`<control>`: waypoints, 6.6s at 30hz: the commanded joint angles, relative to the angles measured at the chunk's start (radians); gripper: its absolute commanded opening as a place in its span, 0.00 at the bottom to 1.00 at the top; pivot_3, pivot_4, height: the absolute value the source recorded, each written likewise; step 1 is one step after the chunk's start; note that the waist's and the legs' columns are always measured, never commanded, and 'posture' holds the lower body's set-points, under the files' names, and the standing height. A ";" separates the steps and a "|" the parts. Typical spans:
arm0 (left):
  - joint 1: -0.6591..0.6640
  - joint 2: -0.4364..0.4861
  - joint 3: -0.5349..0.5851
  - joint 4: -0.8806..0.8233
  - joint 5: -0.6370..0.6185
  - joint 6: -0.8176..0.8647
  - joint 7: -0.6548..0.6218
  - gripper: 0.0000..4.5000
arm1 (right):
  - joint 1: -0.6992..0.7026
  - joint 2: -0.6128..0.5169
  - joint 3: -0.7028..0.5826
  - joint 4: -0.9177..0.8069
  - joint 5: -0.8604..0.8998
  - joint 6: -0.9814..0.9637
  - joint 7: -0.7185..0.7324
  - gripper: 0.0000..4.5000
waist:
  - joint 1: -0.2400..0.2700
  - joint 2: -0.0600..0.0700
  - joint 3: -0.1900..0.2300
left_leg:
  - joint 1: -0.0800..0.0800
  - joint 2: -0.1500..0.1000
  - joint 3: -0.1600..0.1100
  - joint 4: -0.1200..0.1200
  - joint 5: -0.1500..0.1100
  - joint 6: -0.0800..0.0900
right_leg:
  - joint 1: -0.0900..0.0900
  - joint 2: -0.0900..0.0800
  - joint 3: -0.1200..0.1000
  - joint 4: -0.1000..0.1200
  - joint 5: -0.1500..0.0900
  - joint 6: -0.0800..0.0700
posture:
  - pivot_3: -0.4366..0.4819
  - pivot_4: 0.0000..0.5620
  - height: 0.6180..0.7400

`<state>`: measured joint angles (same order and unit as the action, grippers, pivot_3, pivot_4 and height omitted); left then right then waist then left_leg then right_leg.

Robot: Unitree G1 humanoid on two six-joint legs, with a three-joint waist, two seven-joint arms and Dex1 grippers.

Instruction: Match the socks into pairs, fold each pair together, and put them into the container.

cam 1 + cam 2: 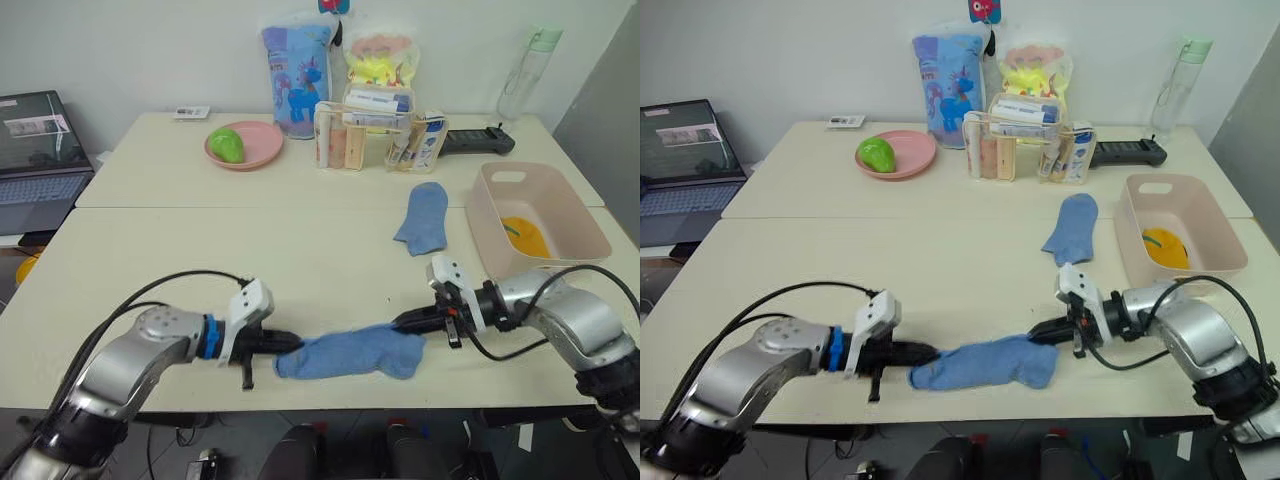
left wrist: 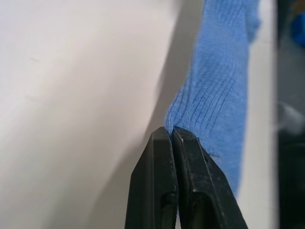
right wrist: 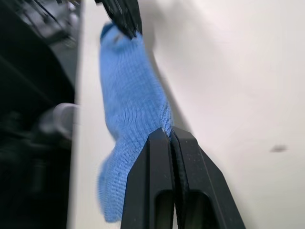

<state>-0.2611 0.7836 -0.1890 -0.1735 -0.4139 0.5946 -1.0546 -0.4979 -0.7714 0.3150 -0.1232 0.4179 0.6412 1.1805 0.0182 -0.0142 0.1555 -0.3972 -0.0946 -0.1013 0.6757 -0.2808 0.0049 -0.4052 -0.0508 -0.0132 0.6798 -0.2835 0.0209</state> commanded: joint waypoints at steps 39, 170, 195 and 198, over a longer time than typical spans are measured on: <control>0.077 -0.177 0.015 -0.059 0.187 -0.308 0.122 0.04 | 0.160 0.199 -0.006 -0.078 -0.281 -0.365 -0.213 0.01 | -0.017 0.000 0.000 | 0.000 -0.001 0.000 0.001 0.000 0.000 | 0.000 0.000 0.001 0.001 0.000 0.000 | 0.48 0.27 1.00; -0.565 -0.483 0.005 0.781 0.313 -0.482 0.278 1.00 | -0.049 0.128 0.030 -0.236 -0.182 -0.063 0.024 0.01 | -0.018 -0.001 0.000 | -0.002 -0.001 0.000 0.002 0.000 -0.001 | -0.002 0.000 0.000 0.001 0.001 0.001 | 0.48 0.27 1.00; -0.518 -0.445 0.069 0.908 0.420 -0.624 0.324 0.01 | -0.051 0.063 0.041 -0.104 -0.314 -0.271 -0.071 0.00 | -0.026 -0.003 0.000 | -0.002 -0.001 0.000 0.002 0.000 -0.001 | -0.003 0.000 0.001 0.002 0.001 0.001 | 0.48 0.27 1.00; -0.415 -0.429 0.123 0.730 0.384 -0.553 0.367 0.01 | -0.079 0.062 0.033 0.000 -0.364 -0.379 -0.084 0.00 | -0.024 -0.003 0.000 | -0.002 -0.001 0.000 0.002 0.001 -0.001 | -0.004 0.000 0.001 0.002 0.001 0.001 | 0.48 0.27 1.00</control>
<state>-0.6915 0.3538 -0.0993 0.6603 0.0017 0.0135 -0.7165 -0.5458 -0.7042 0.3753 -0.1456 0.0775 0.3308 1.1079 -0.0057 -0.0169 0.1559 -0.3994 -0.0957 -0.1010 0.6778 -0.2802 0.0035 -0.4087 -0.0506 -0.0119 0.6818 -0.2828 0.0222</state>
